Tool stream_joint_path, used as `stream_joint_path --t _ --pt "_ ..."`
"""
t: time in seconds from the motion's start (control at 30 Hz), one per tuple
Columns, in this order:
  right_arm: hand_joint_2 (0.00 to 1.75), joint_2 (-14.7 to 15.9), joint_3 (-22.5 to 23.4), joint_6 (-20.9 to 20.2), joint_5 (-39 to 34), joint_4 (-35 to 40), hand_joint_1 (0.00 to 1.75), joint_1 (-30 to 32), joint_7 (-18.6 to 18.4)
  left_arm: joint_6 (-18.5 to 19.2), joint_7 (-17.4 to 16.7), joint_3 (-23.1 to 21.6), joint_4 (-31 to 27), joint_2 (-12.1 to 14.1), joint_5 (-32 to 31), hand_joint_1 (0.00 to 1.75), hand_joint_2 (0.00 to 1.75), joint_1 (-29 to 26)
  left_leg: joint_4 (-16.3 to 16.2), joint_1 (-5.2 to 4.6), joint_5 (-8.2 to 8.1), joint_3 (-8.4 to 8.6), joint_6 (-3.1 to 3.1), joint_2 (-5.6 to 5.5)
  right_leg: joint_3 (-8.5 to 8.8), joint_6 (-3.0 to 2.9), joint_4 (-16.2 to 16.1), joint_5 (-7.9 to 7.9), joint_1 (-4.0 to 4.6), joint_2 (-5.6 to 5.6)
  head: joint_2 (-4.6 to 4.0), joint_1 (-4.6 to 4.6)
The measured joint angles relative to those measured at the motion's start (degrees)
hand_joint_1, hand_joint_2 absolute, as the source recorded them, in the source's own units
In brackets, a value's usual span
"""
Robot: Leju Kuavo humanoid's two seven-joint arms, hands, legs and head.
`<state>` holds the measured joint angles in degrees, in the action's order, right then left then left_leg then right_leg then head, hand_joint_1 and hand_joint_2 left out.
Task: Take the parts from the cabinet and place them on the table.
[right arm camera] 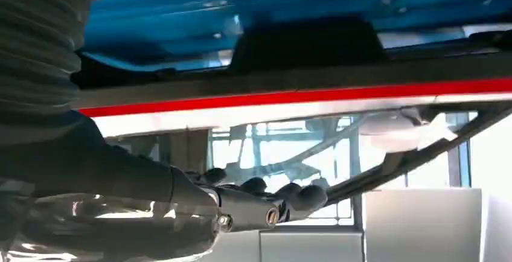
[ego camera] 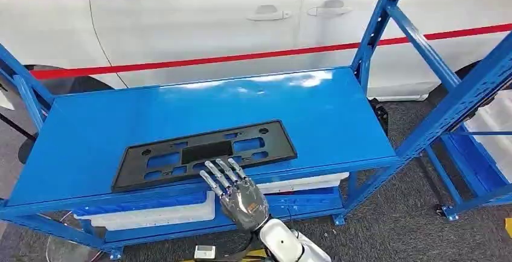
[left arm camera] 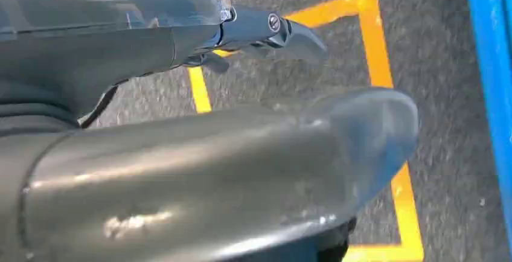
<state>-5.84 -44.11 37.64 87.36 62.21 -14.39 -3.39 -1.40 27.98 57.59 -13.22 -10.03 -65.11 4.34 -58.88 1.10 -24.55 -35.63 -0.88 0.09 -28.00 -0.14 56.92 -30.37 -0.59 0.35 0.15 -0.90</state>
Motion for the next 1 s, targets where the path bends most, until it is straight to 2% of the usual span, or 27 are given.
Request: stream_joint_path --t 0.03,0.1,0.13,0.17,0.23,0.27,0.3,0.33,0.37,0.4,0.43,0.47,0.5,0.53,0.57,0.6,0.63,0.67,0.7,0.77,0.8,0.83,0.87,0.93,0.97,1.0 --pt "1.75 -0.04 0.05 0.02 -0.02 0.00 0.00 0.14 0.02 -0.02 0.04 0.00 0.00 0.02 -0.13 0.00 0.00 -0.05 0.05 -0.11 0.72 -0.10 0.59 -0.13 0.46 0.41 0.02 -0.08 -0.06 -0.02 0.00 0.00" --pt "1.75 -0.13 0.11 0.00 -0.02 0.02 0.00 0.14 0.05 -0.13 0.06 0.00 0.00 0.04 -0.28 0.00 0.00 -0.13 0.35 -0.05 0.56 0.74 1.49 -0.25 0.80 0.97 0.20 -0.17 -0.18 -0.05 0.00 -0.06" --pt "1.75 -0.13 0.18 0.02 -0.04 0.02 0.00 0.16 0.07 -0.13 0.09 0.00 0.00 0.02 -0.28 0.00 0.00 -0.10 0.82 0.03 0.44 1.28 1.79 -0.25 0.21 1.19 1.94 -0.28 -0.29 -0.09 0.02 0.07" --pt "1.75 -0.13 0.26 0.00 -0.04 0.02 0.00 0.03 0.07 -0.13 0.09 0.00 0.00 0.02 -0.33 0.00 0.00 -0.01 0.96 0.01 0.24 1.60 2.10 -0.25 -1.87 1.29 5.35 -0.86 -0.30 -0.11 0.00 0.20" --pt "1.75 -0.11 0.57 -0.04 -0.07 0.02 0.00 0.24 0.05 -0.13 0.11 0.00 0.00 0.04 -0.33 0.00 0.00 0.16 0.96 -0.10 -0.36 1.97 2.54 -0.29 -7.63 1.53 13.76 -4.18 -0.22 -0.10 0.00 0.24" --pt "1.75 -0.09 0.70 -0.07 -0.09 0.02 0.00 0.47 0.05 -0.13 0.11 0.00 0.00 0.04 -0.33 0.00 0.00 0.18 0.96 -0.22 -0.75 2.28 2.66 -0.31 -10.11 1.53 16.72 -5.89 -0.20 -0.09 0.00 0.26" --pt "1.75 -0.11 0.83 -0.07 -0.15 0.02 0.00 0.64 0.05 -0.13 0.13 0.00 0.00 0.04 -0.35 0.00 0.00 0.08 0.95 -0.37 -1.19 2.83 2.72 -0.41 -11.85 1.45 17.92 -6.26 -0.17 -0.10 0.00 0.26" --pt "1.75 -0.11 0.90 -0.07 -0.18 0.02 0.00 0.70 0.05 -0.13 0.13 0.00 0.00 0.04 -0.35 0.00 0.00 0.00 0.95 -0.53 -1.64 3.46 2.75 -0.44 -12.18 1.20 16.74 -4.92 -0.12 -0.11 0.00 0.24" --pt "1.75 -0.11 0.99 -0.07 -0.20 0.02 0.00 0.69 0.05 -0.13 0.13 0.00 0.00 0.04 -0.42 0.00 0.00 0.01 0.97 -0.71 -2.13 4.23 2.77 -0.50 -11.47 0.82 13.47 -2.03 0.01 -0.10 0.00 0.27" --pt "1.75 -0.11 1.07 -0.07 -0.26 0.02 0.00 0.68 0.05 -0.13 0.13 0.00 0.00 0.02 -0.50 0.00 0.00 0.05 1.01 -0.92 -2.60 5.01 2.78 -0.54 -10.08 0.15 8.94 1.66 0.38 -0.10 0.00 0.33" --pt "1.75 -0.11 1.16 -0.07 -0.46 0.09 0.00 0.67 0.05 -0.15 0.15 0.00 0.00 -0.09 -0.57 0.00 0.00 0.05 1.11 -1.04 -3.07 5.66 2.75 -0.55 -8.57 -0.86 3.95 5.63 0.75 -0.12 0.00 0.37" --pt "1.75 -0.09 1.29 -0.07 -0.59 0.11 0.00 0.68 0.05 -0.17 0.15 0.00 0.13 -0.37 -0.77 0.00 0.00 -0.02 0.96 -1.05 -3.45 5.95 2.53 -0.54 -8.32 -1.81 2.21 6.18 1.32 -0.21 0.00 0.18" --pt "1.75 -0.13 1.40 -0.11 -0.63 0.15 0.00 0.56 0.05 -0.41 0.20 0.00 0.15 -0.39 -0.85 0.00 0.00 0.20 1.16 -0.95 -3.71 5.69 2.10 -0.86 -8.30 -1.85 1.53 4.28 1.55 -0.18 0.02 -0.02" --pt "1.75 -0.13 1.47 -0.11 -0.72 0.33 0.00 0.63 0.07 -0.57 0.17 0.02 0.15 -0.39 -0.85 0.00 0.00 0.24 1.45 -0.91 -3.98 5.71 1.63 -0.69 -8.05 -2.00 1.36 5.54 1.60 -0.06 0.00 0.20" --pt "1.75 -0.13 1.47 -0.13 -0.74 0.42 0.00 0.78 0.13 -0.70 0.20 0.02 0.15 -0.39 -0.85 0.00 0.00 0.17 0.44 -1.11 -3.43 6.13 1.33 -0.58 -7.86 -2.02 0.81 5.74 1.61 0.00 0.00 0.13" --pt "1.75 -0.33 1.44 -0.13 -0.81 0.52 0.00 0.92 0.42 -0.81 0.24 0.00 0.15 -0.39 -0.87 0.00 0.00 0.23 0.83 -1.18 -3.51 6.80 0.79 -0.59 -7.02 -2.23 0.54 5.85 1.22 0.03 0.00 0.13" --pt "1.75 -0.55 1.40 -0.13 -1.09 0.63 0.00 1.10 0.59 -0.85 0.30 0.00 0.15 -0.33 -0.96 0.00 0.00 0.30 0.37 -0.95 -4.49 6.61 0.73 -0.50 -6.26 -2.17 -0.09 6.07 0.75 -0.09 0.02 0.18" --pt "1.75 -0.70 1.47 -0.20 -1.75 0.68 0.00 0.92 0.57 -0.85 0.35 -0.02 0.15 -0.33 -1.16 0.00 0.00 0.41 -1.43 -1.02 -5.61 6.01 0.40 -0.47 -5.84 -2.36 -0.31 6.00 0.67 -0.13 0.00 -0.06" --pt "1.75 -0.89 1.60 -0.48 -2.83 0.87 0.00 0.49 0.68 -0.85 0.37 -0.02 0.15 -0.33 -1.42 0.00 0.00 0.53 -5.13 -0.89 -7.45 4.09 0.08 -0.47 -5.73 -2.53 -0.31 5.89 0.58 -0.18 0.00 -0.35" --pt "1.75 -1.26 2.01 -1.50 -5.63 1.33 0.00 -0.05 1.29 -0.79 0.52 -0.07 0.15 -0.31 -1.70 0.00 0.00 0.58 -13.57 -0.48 -11.21 -0.91 -0.34 -0.46 -5.71 -2.67 -0.26 5.61 0.61 -0.24 0.00 -0.26" --pt "1.75 -1.42 2.27 -2.16 -6.81 1.61 0.00 -0.14 1.62 -0.70 0.57 -0.07 0.15 -0.28 -1.75 0.00 0.00 0.47 -15.78 -0.34 -11.57 -2.52 -0.64 -0.44 -5.69 -2.62 -0.15 5.47 0.59 -0.21 0.02 -0.26" --pt "1.75 -1.66 2.43 -2.71 -7.72 2.03 0.00 -0.22 1.88 -0.61 0.57 -0.07 0.15 -0.26 -1.90 0.00 0.00 0.34 -15.11 -0.17 -10.36 -2.76 -0.68 -0.43 -5.62 -2.50 0.04 5.28 0.48 -0.09 0.00 -0.30" --pt "1.75 -1.81 2.54 -3.19 -8.24 2.49 0.00 -0.40 1.97 -0.55 0.57 -0.07 0.15 -0.24 -2.01 0.00 0.00 0.32 -12.09 0.00 -8.03 -1.84 -0.86 -0.42 -5.49 -2.31 0.23 5.06 0.37 0.01 0.00 -0.30" --pt "1.75 -2.31 2.82 -4.15 -9.07 3.43 0.00 -0.90 2.27 -0.37 0.57 -0.09 0.15 -0.13 -2.10 0.00 0.00 0.38 -2.19 0.29 -1.73 2.20 -1.11 -0.34 -5.03 -1.79 0.74 4.44 0.22 0.05 0.00 -0.28" --pt "1.75 -2.49 2.93 -4.39 -9.44 3.74 0.00 -1.22 2.30 -0.26 0.54 -0.13 0.15 -0.13 -2.14 0.00 0.00 0.41 0.13 0.27 -2.01 2.80 -1.11 -0.33 -5.02 -1.43 1.07 4.21 0.34 0.04 0.00 -0.28" --pt "1.75 -2.56 3.00 -4.59 -9.57 4.00 0.00 -1.47 2.36 -0.17 0.52 -0.15 0.15 -0.13 -2.21 0.00 0.00 0.52 0.43 -0.08 -3.76 2.51 -0.49 -0.28 -5.44 -1.12 1.30 4.27 0.43 0.06 0.00 -0.37"
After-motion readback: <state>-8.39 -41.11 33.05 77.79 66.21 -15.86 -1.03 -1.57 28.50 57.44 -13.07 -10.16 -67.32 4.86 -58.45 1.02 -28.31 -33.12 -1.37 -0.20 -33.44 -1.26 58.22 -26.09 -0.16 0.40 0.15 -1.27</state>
